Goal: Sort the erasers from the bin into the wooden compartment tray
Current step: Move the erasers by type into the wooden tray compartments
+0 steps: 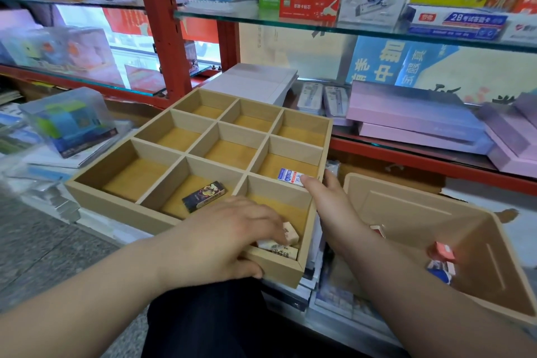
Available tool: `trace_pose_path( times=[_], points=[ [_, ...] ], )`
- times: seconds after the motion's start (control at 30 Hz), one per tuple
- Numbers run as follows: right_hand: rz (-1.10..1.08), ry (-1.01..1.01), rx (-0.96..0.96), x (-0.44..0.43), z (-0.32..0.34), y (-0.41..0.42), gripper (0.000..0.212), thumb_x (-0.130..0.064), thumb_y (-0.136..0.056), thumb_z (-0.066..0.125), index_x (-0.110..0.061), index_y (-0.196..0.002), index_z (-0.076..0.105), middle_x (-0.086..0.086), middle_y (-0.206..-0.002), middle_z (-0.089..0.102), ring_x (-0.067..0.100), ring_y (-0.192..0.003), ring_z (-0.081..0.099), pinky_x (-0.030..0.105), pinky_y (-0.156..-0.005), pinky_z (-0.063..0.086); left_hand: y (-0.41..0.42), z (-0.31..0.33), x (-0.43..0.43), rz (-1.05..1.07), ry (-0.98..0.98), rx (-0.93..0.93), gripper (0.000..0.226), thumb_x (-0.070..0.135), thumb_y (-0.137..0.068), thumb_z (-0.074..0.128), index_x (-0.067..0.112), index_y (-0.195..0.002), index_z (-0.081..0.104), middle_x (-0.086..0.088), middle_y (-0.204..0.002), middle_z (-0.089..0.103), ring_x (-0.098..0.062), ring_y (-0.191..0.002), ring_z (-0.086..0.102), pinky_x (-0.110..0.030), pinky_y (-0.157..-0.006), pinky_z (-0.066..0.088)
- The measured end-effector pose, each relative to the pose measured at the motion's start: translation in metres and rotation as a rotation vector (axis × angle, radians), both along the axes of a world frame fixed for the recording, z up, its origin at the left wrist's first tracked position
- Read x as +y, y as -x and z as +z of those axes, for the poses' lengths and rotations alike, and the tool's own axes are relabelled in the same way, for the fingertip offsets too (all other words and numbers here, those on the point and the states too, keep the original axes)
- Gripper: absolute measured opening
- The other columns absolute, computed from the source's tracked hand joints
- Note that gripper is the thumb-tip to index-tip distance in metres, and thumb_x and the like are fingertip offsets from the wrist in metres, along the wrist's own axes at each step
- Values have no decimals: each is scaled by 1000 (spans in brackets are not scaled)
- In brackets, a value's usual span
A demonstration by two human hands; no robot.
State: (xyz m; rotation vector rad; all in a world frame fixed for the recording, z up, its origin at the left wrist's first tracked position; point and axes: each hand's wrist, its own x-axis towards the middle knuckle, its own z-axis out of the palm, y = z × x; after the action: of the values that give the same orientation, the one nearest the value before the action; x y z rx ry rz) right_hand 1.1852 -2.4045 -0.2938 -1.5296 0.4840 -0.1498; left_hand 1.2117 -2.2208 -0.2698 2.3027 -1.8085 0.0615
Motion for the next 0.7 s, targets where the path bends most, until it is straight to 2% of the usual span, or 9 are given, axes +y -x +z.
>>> trace_pose_path(
  times=[0.13, 0.23, 0.33, 0.43, 0.6, 0.7],
  points=[
    [-28, 22, -23, 1, 7, -3, 34, -11, -90, 43, -19, -124, 45, -3, -99, 58, 15, -91, 56, 29, -78, 46, 1, -7, 5, -43, 60, 1, 40, 50, -72, 49, 37, -109, 57, 13, -113, 64, -2, -94, 60, -22, -73, 54],
    [-46, 71, -79, 3, 7, 0, 38, -8, -90, 40, -21, -125, 43, -10, -91, 56, 8, -82, 54, 21, -68, 44, 1, -13, 6, -57, 67, -6, 38, 47, -74, 51, 37, -110, 51, 13, -116, 63, -5, -92, 63, -24, -71, 55],
    [-46, 84, -131, 4, 11, -1, 44, -7, -90, 41, -27, -128, 40, -13, -93, 58, 7, -84, 57, 22, -69, 48, 1, -18, 6, -63, 81, -5, 33, 44, -76, 53, 34, -108, 55, 10, -116, 63, -6, -90, 63, -22, -70, 54],
    [-42, 65, -163, 0, 19, -12, 41, -4, -90, 41, -27, -124, 43, -10, -92, 59, 9, -83, 59, 25, -74, 49, -2, -13, 1, -44, 89, -8, 31, 41, -77, 54, 30, -104, 63, 9, -115, 64, -8, -87, 64, -23, -70, 54],
    [-65, 27, -183, -5, 28, -35, 40, 0, -87, 41, -15, -124, 47, 3, -97, 60, 12, -76, 58, 24, -66, 48, -16, -1, -10, -25, 61, -47, 33, 42, -77, 51, 27, -100, 70, 9, -112, 66, -13, -86, 66, -25, -72, 53],
    [-82, -35, -182, -10, 30, -46, 44, 0, -87, 41, -15, -128, 45, 6, -102, 60, 13, -74, 58, 23, -60, 49, -26, 2, -15, -2, 64, -71, 33, 43, -77, 50, 27, -95, 72, 10, -110, 67, -12, -83, 66, -22, -70, 52]
  ],
)
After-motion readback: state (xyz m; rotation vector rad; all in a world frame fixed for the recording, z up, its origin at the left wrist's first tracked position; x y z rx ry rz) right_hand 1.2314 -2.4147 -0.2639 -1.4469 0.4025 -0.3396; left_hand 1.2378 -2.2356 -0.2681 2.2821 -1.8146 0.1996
